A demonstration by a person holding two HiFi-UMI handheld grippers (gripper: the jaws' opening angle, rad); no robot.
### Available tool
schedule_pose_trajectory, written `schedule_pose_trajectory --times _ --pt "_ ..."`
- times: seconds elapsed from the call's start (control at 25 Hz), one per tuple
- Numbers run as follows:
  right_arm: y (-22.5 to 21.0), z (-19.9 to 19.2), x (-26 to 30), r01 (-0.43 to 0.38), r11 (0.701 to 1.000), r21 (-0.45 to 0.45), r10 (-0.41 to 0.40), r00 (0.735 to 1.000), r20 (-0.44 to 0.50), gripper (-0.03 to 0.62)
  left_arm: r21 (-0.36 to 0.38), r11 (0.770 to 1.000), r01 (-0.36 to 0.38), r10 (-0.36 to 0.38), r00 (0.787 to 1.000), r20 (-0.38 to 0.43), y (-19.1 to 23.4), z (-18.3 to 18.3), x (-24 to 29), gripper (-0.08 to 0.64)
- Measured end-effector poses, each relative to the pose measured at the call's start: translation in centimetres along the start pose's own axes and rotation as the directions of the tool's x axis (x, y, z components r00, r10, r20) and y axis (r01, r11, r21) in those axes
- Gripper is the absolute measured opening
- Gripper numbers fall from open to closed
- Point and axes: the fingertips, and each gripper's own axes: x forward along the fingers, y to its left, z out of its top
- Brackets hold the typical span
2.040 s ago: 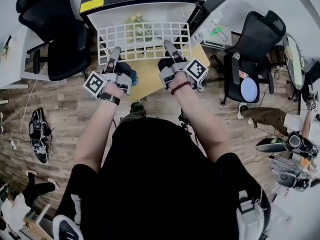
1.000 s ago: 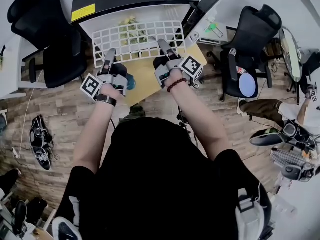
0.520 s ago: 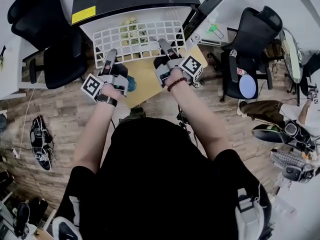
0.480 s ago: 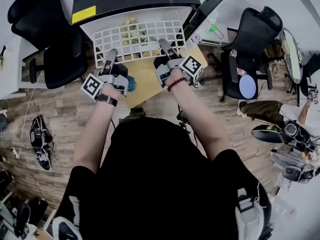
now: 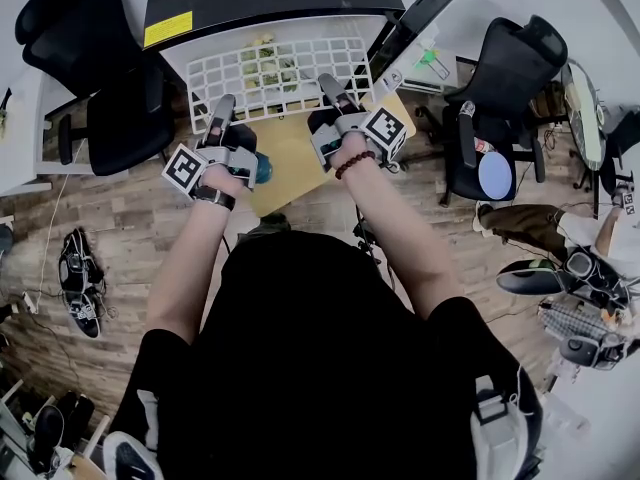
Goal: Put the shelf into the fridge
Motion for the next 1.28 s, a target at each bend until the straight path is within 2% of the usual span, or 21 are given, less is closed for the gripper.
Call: schedule_pose_trajectory --times 0.48,0.84,1.16,1.28 --pt "0.0 0.4 0.9 0.009 0.999 0.03 -0.01 1.0 0.012 0.041 0.001 1.0 0.002 -0.002 1.0 0.006 -0.1 0.6 0.9 0.031" --pt "0.3 1.1 2.2 0.03 0.999 0.037 -0.032 0.999 0.036 0.04 -0.036 0.999 -0.001 0.002 1.0 0.019 -0.1 0.9 2.0 0.031" --pt "0.2 1.3 2.4 0.038 0.998 0.04 -0.04 0.998 0.053 0.04 -0.022 1.0 -0.003 0.004 1.0 0.008 -0.2 1.1 2.5 0.031" --pt "0.1 1.5 2.5 0.03 0.999 0.038 -0.033 0.997 0.07 0.04 0.016 1.0 0.002 -0.002 1.0 0.007 -0.2 1.1 2.7 0.032"
